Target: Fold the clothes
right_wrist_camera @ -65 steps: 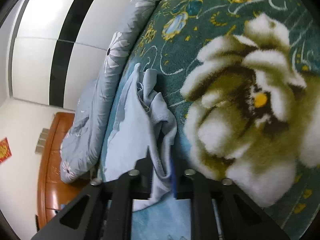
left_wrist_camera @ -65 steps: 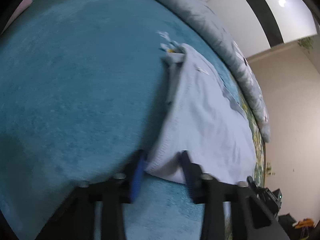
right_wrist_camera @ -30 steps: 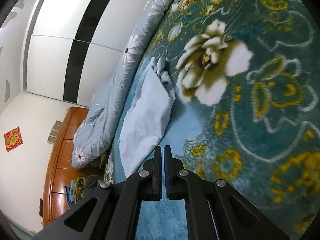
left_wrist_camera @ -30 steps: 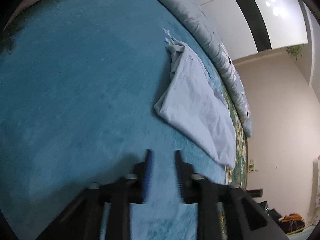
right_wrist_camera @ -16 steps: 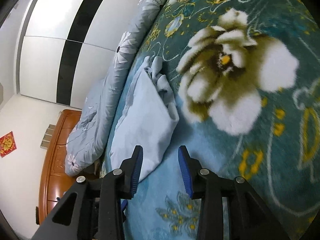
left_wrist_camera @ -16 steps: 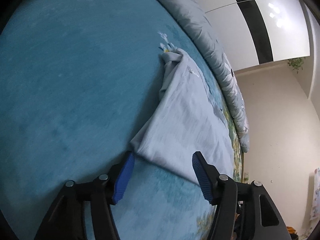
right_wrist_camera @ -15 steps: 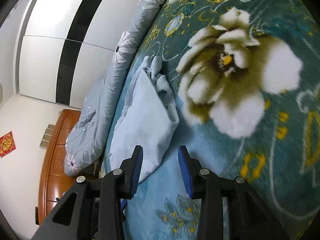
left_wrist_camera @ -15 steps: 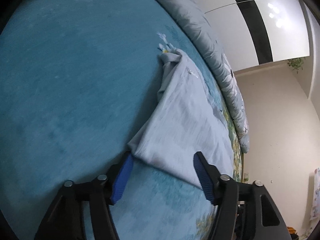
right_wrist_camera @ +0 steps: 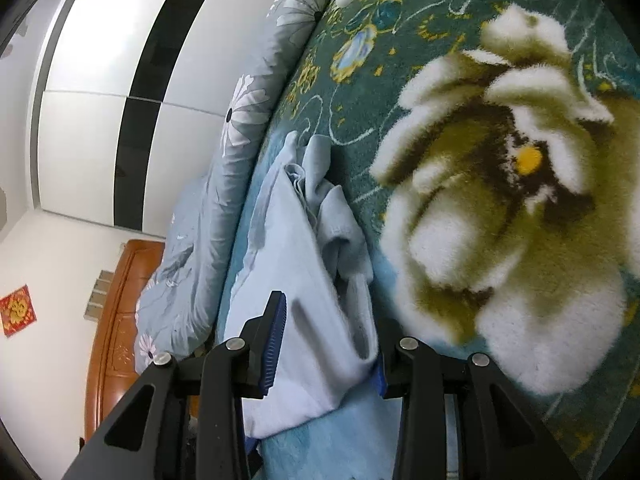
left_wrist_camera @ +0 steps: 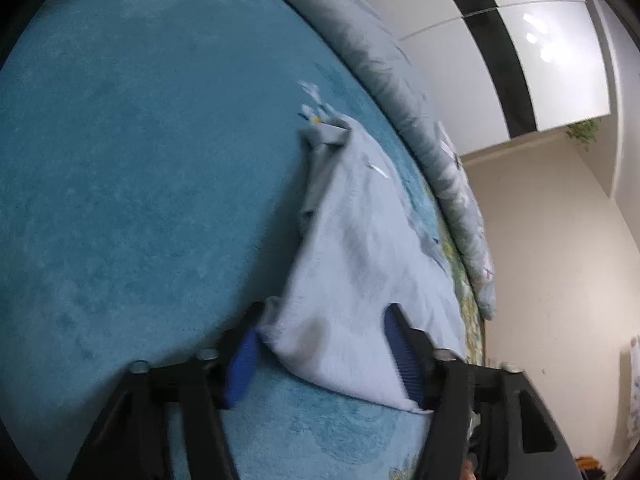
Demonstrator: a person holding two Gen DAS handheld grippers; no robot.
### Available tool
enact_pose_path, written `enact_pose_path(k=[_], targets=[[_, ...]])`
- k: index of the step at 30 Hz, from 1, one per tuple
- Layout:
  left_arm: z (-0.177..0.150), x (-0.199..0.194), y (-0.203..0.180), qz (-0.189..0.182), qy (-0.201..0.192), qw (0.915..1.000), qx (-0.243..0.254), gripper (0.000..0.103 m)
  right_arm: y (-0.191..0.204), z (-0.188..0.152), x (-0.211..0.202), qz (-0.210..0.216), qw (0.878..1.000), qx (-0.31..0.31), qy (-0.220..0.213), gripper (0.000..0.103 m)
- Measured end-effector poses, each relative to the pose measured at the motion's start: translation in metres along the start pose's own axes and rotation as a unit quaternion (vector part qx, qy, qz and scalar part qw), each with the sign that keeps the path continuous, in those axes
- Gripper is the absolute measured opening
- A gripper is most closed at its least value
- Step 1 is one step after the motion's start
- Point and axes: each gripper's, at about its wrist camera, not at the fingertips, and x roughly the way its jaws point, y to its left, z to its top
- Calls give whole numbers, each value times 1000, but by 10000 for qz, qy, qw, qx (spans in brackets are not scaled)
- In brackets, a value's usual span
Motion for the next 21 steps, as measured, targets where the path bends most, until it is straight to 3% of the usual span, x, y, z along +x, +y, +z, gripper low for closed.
enact_pose_path(k=[1, 2, 4, 13, 17, 21], targets=[[0, 0, 3, 44, -5, 10000, -70, 31, 1, 0, 1, 19, 10000, 7, 35, 35], [0, 0, 7, 87, -10, 9999, -139, 14, 2, 0, 1, 15, 10000, 22, 69, 25], [1, 0, 13, 164, -17, 9995, -270, 11, 4, -1, 2, -2, 9999, 50, 125, 7], [-16, -29, 5, 127, 199, 9997, 81, 8, 21, -18, -26, 6, 9996, -256, 145, 4], [-35, -54, 20, -27, 525, 9986, 80, 8, 20, -41, -56, -26, 9985, -522, 153, 4], [-60, -82, 33, 8, 755, 9970, 195, 8, -1, -72, -91, 51, 9989, -393, 234, 4]])
